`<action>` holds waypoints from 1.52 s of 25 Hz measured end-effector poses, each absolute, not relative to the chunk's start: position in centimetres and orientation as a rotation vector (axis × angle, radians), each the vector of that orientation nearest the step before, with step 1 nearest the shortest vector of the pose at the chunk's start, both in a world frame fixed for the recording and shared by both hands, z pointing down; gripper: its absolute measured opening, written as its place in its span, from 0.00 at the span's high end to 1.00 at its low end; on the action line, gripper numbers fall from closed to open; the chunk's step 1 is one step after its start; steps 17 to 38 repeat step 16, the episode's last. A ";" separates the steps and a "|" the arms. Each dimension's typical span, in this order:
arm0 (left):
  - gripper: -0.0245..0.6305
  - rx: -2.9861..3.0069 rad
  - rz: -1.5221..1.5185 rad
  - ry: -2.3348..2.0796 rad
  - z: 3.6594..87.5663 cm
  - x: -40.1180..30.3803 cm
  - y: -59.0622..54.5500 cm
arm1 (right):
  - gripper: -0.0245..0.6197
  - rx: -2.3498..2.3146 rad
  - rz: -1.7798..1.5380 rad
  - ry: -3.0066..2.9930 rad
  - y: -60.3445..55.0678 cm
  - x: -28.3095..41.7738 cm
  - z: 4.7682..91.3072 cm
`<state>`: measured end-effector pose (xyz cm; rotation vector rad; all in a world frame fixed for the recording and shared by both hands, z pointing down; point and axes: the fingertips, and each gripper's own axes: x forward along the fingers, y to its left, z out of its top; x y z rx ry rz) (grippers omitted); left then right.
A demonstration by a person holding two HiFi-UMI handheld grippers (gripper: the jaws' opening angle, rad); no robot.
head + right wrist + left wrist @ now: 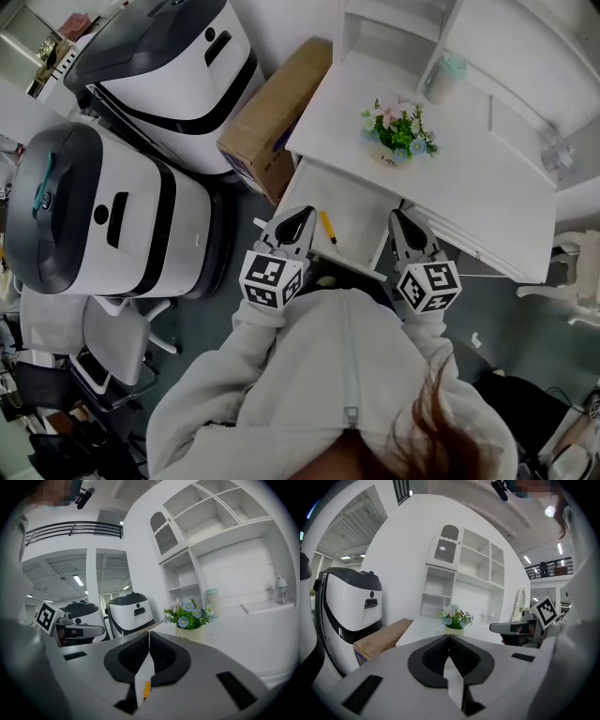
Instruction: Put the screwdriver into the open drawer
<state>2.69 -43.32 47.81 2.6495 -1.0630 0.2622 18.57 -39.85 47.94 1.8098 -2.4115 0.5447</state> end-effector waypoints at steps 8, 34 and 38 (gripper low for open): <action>0.94 2.674 0.211 -1.051 47.4 2.7 -43.3 | 0.91 1.806 0.305 -2.476 -39.1 17.2 45.9; 0.94 2.734 0.190 -1.041 46.7 2.8 -44.1 | 0.91 1.853 0.228 -2.510 -39.4 18.3 44.9; 0.94 2.734 0.190 -1.041 46.7 2.8 -44.1 | 0.91 1.853 0.228 -2.510 -39.4 18.3 44.9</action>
